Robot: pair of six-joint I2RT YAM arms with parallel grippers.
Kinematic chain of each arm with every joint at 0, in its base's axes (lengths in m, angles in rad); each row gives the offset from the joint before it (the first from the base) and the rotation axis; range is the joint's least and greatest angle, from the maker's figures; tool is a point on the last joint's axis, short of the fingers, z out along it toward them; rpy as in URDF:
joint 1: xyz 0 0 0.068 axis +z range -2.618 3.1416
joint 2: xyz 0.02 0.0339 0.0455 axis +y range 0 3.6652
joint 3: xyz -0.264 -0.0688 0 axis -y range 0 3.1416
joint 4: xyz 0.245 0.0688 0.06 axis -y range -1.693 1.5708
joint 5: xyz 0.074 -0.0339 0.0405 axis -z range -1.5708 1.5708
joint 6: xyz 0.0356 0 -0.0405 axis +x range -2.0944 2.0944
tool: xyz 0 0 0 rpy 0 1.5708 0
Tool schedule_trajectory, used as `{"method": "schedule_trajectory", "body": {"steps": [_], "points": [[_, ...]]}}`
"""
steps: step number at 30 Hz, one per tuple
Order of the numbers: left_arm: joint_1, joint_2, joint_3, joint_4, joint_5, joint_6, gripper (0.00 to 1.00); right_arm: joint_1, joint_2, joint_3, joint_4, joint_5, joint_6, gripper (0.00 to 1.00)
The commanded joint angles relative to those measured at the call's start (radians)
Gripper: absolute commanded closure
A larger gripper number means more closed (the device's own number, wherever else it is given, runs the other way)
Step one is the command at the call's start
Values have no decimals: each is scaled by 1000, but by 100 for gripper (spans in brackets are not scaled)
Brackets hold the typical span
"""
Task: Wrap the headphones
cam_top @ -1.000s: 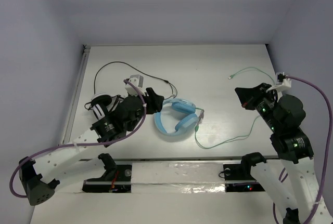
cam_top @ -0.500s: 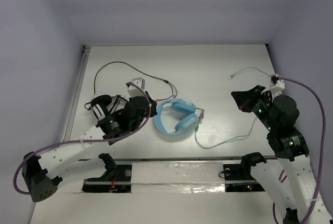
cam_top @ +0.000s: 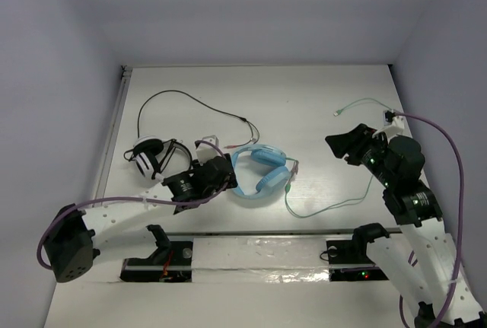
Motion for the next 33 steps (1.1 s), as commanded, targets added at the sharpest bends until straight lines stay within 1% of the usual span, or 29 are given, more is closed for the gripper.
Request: {"method": "schedule_trajectory", "body": {"steps": [1, 2, 3, 9, 15, 22, 25, 27, 28, 30, 33], "points": [[-8, 50, -9, 24, -3, -61, 41, -3, 7, -8, 79, -37, -15, 38], [-8, 86, -21, 40, 3, -61, 37, -3, 7, -17, 89, -39, -13, 35], [-8, 106, -27, 86, 15, -48, 36, -3, 6, -23, 95, -45, -13, 34], [-8, 250, 7, 112, -16, -74, 34, -3, 30, -48, 107, -83, -23, 33], [-8, 353, 36, 163, -39, -74, 36, -3, 39, -63, 127, -103, -12, 33], [1, 424, 40, 217, -57, -68, 39, -3, 56, -80, 152, -114, -7, 33], [10, 441, 39, 238, -69, -55, 46, -3, 53, -88, 153, -116, -9, 34], [10, 453, 37, 252, -74, -51, 47, -3, 53, -90, 159, -116, -7, 34], [10, 456, 36, 257, -76, -46, 54, -3, 58, -88, 159, -117, -7, 34], [10, 475, 28, 263, -80, -48, 57, -3, 67, -82, 161, -119, -7, 34], [21, 481, 23, 289, -103, -35, 84, -3, 73, -88, 171, -126, -4, 35]]}}
